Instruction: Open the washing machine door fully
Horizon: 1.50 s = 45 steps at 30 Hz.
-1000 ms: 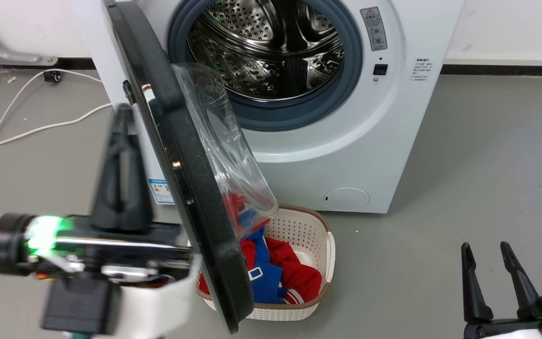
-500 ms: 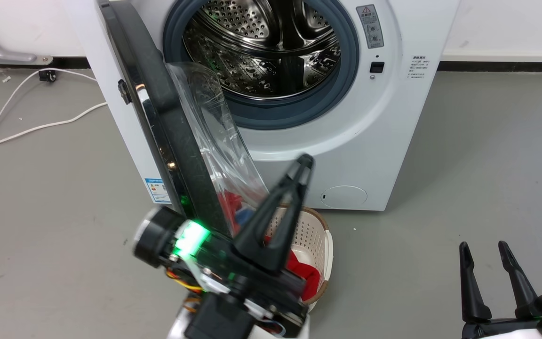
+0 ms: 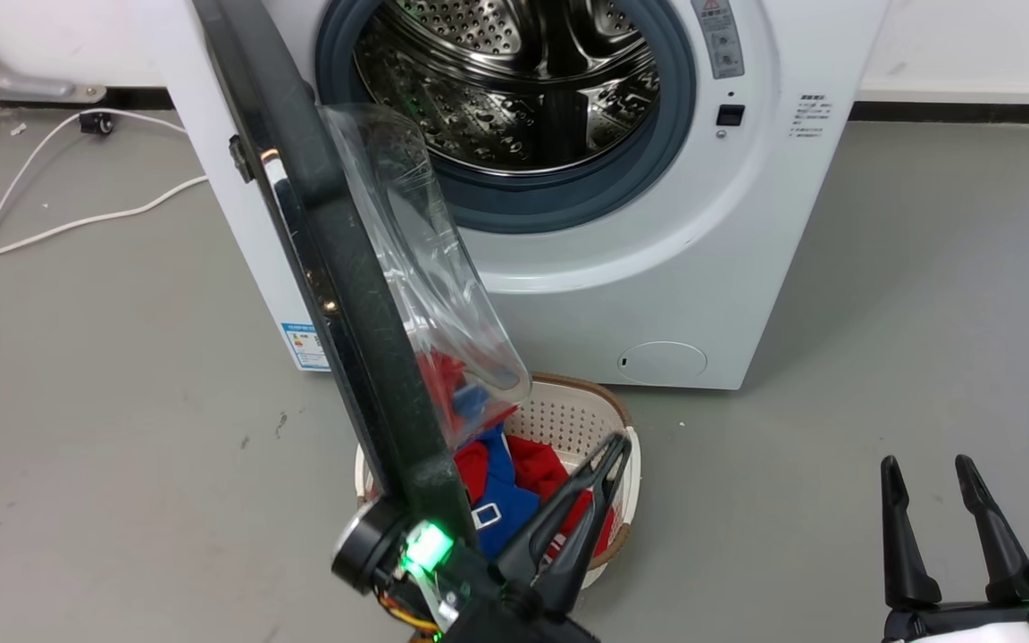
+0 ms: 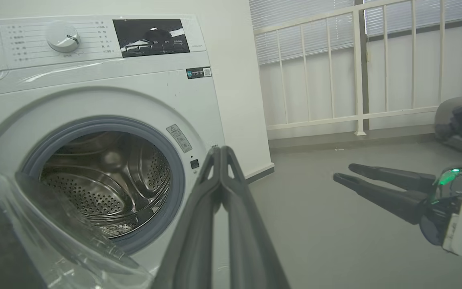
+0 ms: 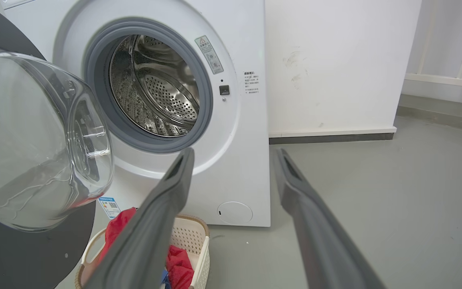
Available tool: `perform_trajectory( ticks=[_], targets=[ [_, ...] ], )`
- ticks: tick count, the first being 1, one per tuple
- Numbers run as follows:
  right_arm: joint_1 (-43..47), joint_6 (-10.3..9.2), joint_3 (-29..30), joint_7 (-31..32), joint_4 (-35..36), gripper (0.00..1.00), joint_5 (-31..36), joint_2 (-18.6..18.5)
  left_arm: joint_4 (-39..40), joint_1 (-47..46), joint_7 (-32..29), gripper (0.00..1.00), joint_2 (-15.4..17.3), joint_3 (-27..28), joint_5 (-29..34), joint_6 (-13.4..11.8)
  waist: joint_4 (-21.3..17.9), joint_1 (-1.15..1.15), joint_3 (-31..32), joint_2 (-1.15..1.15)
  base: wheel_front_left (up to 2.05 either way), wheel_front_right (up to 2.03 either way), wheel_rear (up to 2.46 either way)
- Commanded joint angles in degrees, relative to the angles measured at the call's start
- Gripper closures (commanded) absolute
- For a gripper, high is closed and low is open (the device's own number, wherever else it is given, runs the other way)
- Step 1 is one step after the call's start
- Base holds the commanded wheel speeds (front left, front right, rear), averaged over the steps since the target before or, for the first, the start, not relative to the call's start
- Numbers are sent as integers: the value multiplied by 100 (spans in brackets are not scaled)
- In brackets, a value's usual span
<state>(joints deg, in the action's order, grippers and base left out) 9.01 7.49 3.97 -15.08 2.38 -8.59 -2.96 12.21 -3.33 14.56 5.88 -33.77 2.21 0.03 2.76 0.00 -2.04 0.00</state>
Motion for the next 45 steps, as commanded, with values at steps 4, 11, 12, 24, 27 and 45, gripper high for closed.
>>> perform_trajectory(
  ticks=[4, 11, 12, 24, 27, 45],
  targets=[
    [-64, 0, 17, -12, -7, 0, 4, 16, -254, 221, 28, 100, 66, -17, -96, -37, 74, 0, -47, 0, 0, 0, 0],
    [-106, 1, 26, -12, -58, 0, 7, 16, -834, 427, 63, 100, 120, 201, -303, -217, 142, 0, -95, 0, 0, 0, 0],
    [-110, 1, 29, -12, -64, 0, 2, 16, -910, 446, 67, 100, 124, 235, -336, -237, 150, 0, -102, 0, 0, 0, 0],
    [-19, 1, 88, -12, -127, 0, -60, 15, -1010, 694, 57, 100, 224, 777, -553, -611, 385, 0, -129, 0, 0, 0, 0],
    [-2, 1, 91, -12, -131, 0, -73, 15, -978, 770, 45, 100, 299, 948, -579, -702, 498, 0, -135, 0, 0, 0, 0],
    [-110, 0, 71, -12, -108, 0, -25, 15, -776, 1244, 53, 100, 669, 2200, -847, -1133, 949, 0, -294, 0, 0, 0, 0]
  ],
)
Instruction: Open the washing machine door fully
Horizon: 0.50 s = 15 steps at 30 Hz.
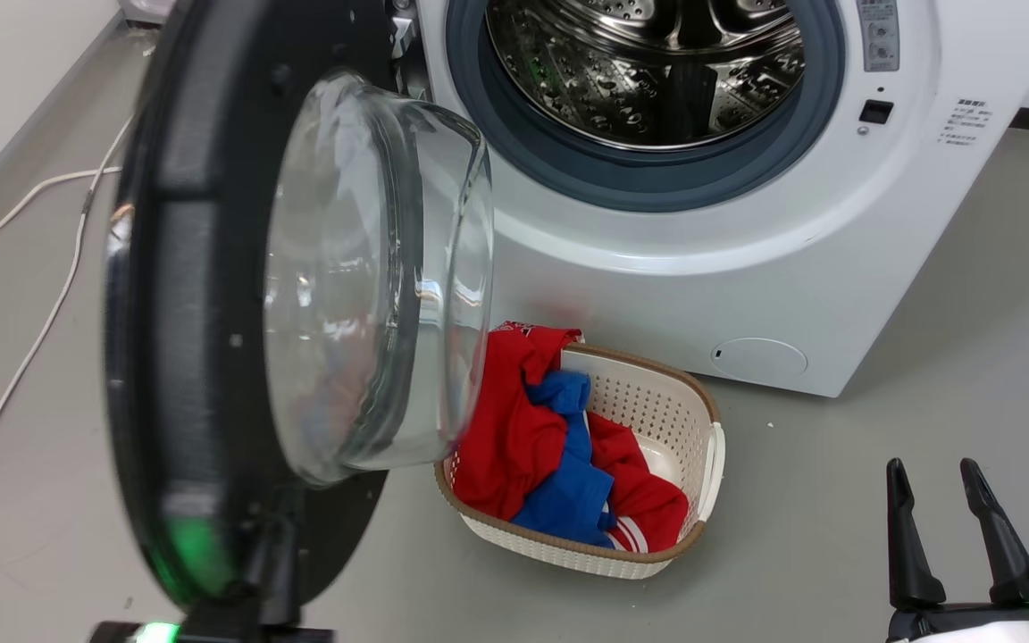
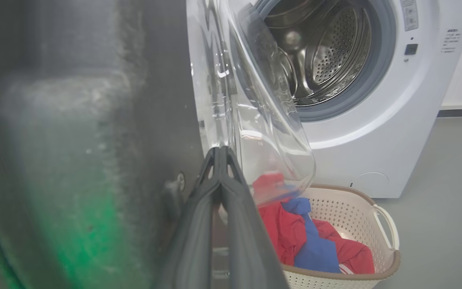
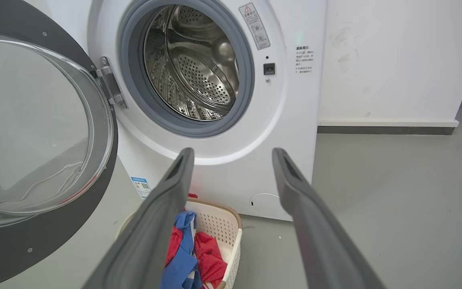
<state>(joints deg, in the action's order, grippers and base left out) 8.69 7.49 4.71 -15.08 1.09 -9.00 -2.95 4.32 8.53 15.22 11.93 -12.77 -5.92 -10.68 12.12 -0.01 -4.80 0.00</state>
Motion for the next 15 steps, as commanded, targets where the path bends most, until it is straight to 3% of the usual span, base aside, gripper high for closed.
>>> perform_trajectory(
  ticks=[1, 8, 15],
  targets=[
    [-88, 1, -2, -12, 24, 0, 21, 14, 20, 78, -13, 100, 92, 208, -55, -78, 23, 1, -35, 0, 0, 0, 0],
    [-177, 1, -12, -12, 49, 0, 74, 14, 59, 140, -12, 100, 277, 968, -189, -168, 49, 1, -215, 0, 0, 0, 0],
    [-276, 1, -3, -12, 56, 0, 150, 14, -131, -129, -14, 100, 372, 1365, -307, -92, 29, 1, -410, 0, 0, 0, 0]
  ],
)
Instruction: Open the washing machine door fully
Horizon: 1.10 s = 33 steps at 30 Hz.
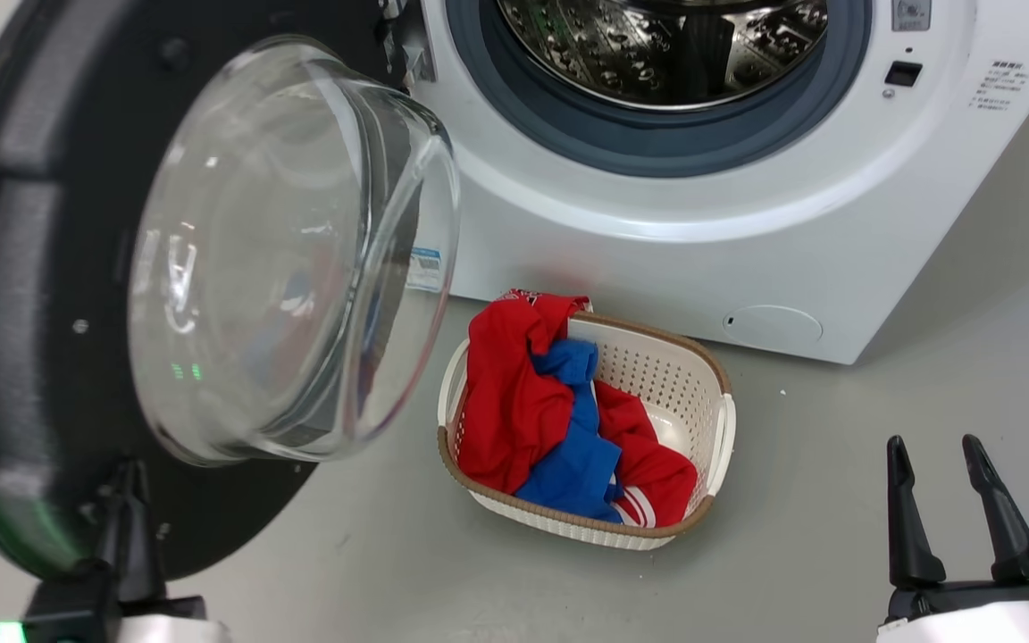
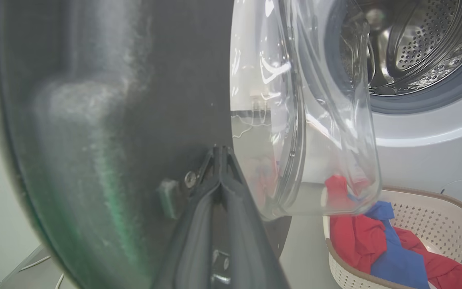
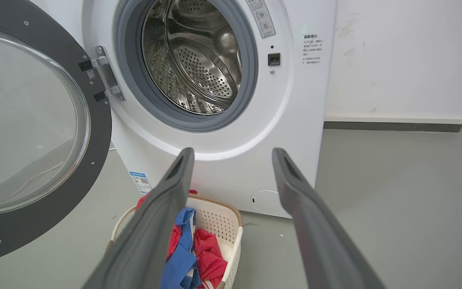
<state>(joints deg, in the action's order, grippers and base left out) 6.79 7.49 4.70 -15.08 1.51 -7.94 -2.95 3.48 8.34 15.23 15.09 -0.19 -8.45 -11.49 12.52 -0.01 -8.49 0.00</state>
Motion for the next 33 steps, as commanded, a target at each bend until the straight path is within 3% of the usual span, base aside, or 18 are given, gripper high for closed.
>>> perform_trajectory(
  ticks=[1, 14, 27, 33],
  targets=[
    [-101, 1, -2, -12, 19, 0, 50, 13, -111, -151, -15, 100, 66, 163, -72, -1, -16, 1, -71, 0, 0, 0, 0],
    [-303, 1, 4, -12, 39, 0, 131, 13, -760, -721, -14, 100, 254, 1164, -412, 56, -123, 1, -425, 0, 0, 0, 0],
    [-473, 1, 30, -12, 50, 0, 241, 13, -1696, -1605, -14, 100, 693, 1791, -596, 321, -170, 1, -662, 0, 0, 0, 0],
    [-539, 0, 17, -12, 81, 0, 317, 13, -2330, -2155, -13, 100, 992, 2090, -745, 582, -228, 1, -807, 0, 0, 0, 0]
  ],
)
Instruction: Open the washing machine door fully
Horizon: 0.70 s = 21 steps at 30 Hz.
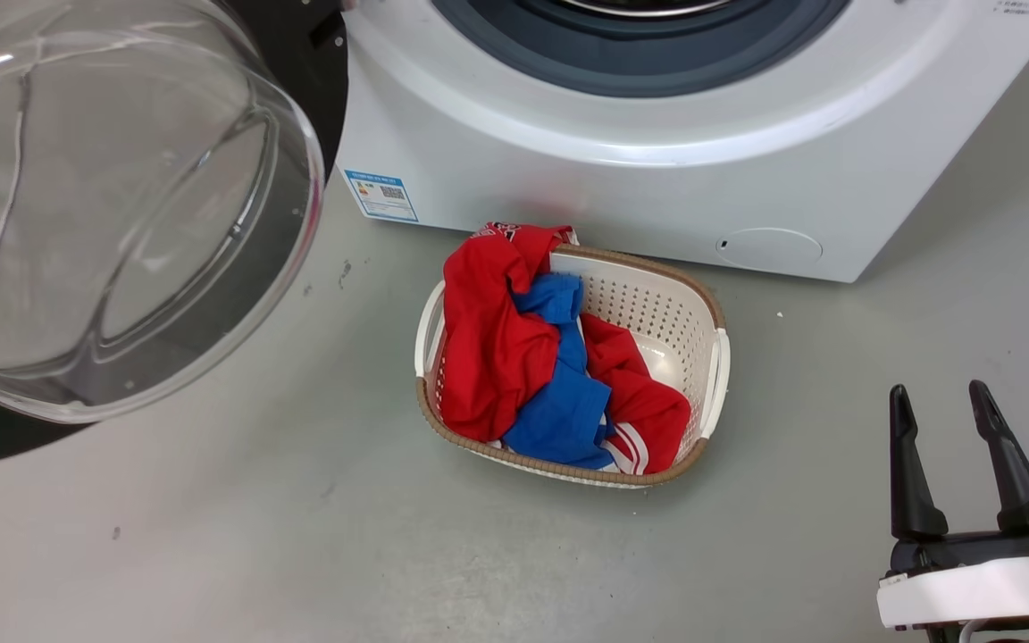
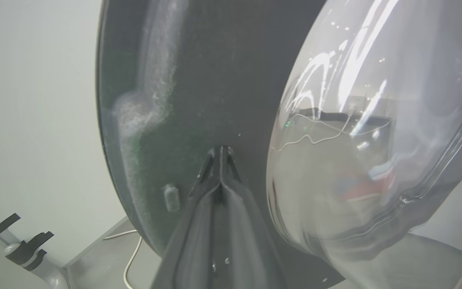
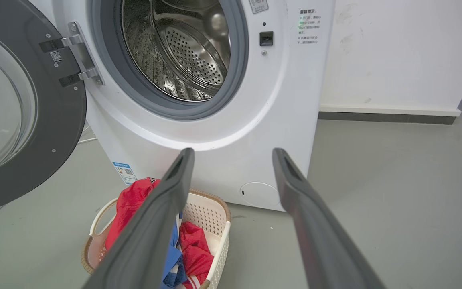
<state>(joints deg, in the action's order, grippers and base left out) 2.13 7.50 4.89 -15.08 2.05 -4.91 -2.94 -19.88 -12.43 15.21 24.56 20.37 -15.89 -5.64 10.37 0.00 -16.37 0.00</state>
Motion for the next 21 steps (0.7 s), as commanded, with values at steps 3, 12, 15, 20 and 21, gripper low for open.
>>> perform_trajectory(
  ticks=[3, 12, 15, 20, 21],
  targets=[
    [-103, -1, 14, -12, 37, 0, 41, 12, -314, -319, -12, 100, 181, 134, -29, 112, -42, 0, -93, 0, 0, 0, 0],
    [-200, -1, 25, -12, 64, 0, 101, 12, -1365, -1032, -13, 100, 522, 264, 38, 404, -109, 0, -286, 0, 0, 0, 0],
    [-204, -1, 35, -12, 69, 0, 120, 12, -1652, -1205, -12, 100, 613, 287, 69, 495, -127, 0, -326, 0, 0, 0, 0],
    [-237, 0, 44, -12, 59, 0, 116, 12, -1947, -1394, -12, 100, 713, 326, 147, 589, -152, 0, -373, 0, 0, 0, 0],
    [-235, -1, 46, -12, 49, 0, 105, 12, -1990, -1412, -12, 100, 723, 335, 165, 611, -154, 0, -371, 0, 0, 0, 0]
  ],
)
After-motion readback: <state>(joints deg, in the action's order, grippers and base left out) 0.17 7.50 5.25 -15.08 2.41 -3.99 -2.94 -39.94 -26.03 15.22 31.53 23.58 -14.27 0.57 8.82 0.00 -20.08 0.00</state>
